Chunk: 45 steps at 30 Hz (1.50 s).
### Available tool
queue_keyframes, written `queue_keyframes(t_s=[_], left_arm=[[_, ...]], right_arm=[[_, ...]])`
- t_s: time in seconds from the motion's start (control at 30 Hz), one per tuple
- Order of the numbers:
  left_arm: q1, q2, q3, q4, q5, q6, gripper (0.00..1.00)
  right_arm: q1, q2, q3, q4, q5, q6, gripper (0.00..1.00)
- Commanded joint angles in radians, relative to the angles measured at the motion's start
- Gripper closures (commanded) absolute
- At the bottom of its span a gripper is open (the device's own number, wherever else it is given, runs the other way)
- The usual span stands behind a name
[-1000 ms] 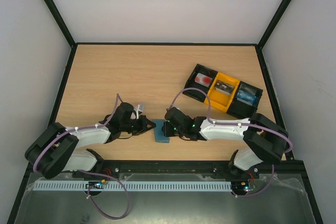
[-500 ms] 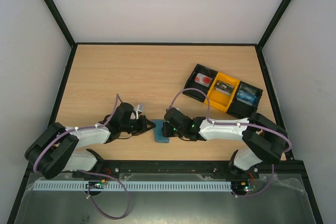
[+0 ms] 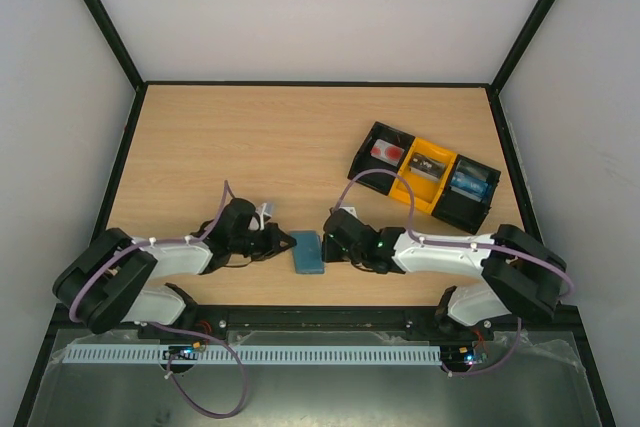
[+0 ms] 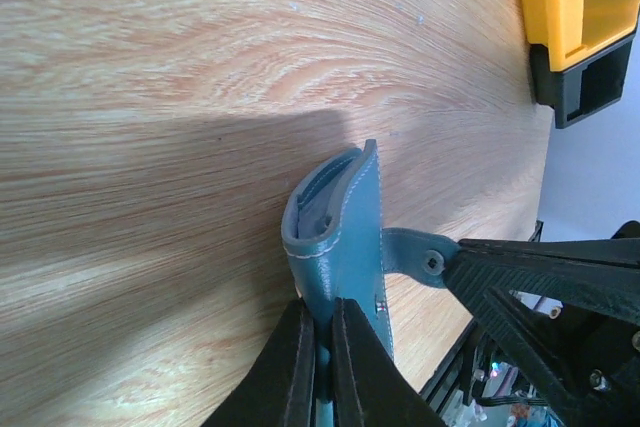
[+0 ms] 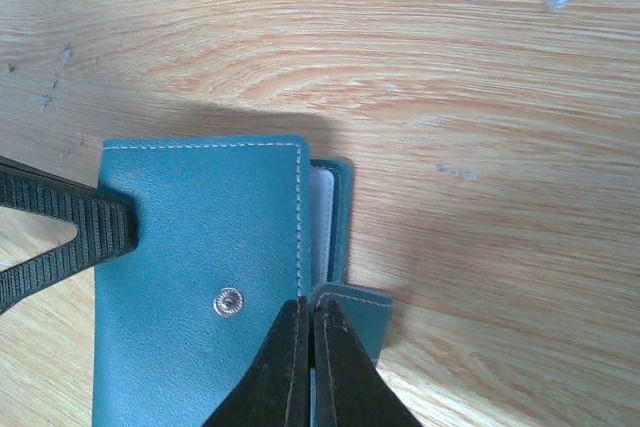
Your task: Take the credit cards out of the card holder
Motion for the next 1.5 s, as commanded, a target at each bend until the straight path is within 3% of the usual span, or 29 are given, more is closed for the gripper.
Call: queue_keyframes(t_s=[0.0, 0.17, 0.4, 0.57, 0.77, 1.03, 1.47], left_arm=[[0.002, 0.023, -0.014, 0.018, -0.004, 0.012, 0.97], [0.003, 0.023, -0.004, 0.01, -0.005, 0.005, 0.93], [0.003, -0.088, 0.069, -0.224, -0.136, 0.086, 0.45], [0.003, -0.198, 0.105, -0.371, -0.208, 0.133, 0.33], [0.002, -0.277, 0.083, -0.378, -0.186, 0.126, 0.29], [0.003, -0.266, 0.037, -0.353, -0.15, 0.121, 0.29], [0.003, -0.249, 0.0, -0.317, -0.141, 0.128, 0.36]], right_arm=[[-0.004, -0.037, -0.024, -0.057, 0.076, 0.013, 0.98], [-0.004, -0.061, -0.027, -0.039, 0.071, 0.016, 0.98], [-0.004, -0.144, -0.053, 0.052, 0.004, 0.029, 0.98], [-0.003, -0.244, -0.101, 0.222, -0.107, 0.075, 0.98], [-0.003, -0.303, -0.112, 0.297, -0.137, 0.111, 0.98], [-0.003, -0.3, -0.134, 0.297, -0.113, 0.136, 0.98], [-0.005, -0.476, -0.188, -0.064, 0.307, 0.204, 0.98]])
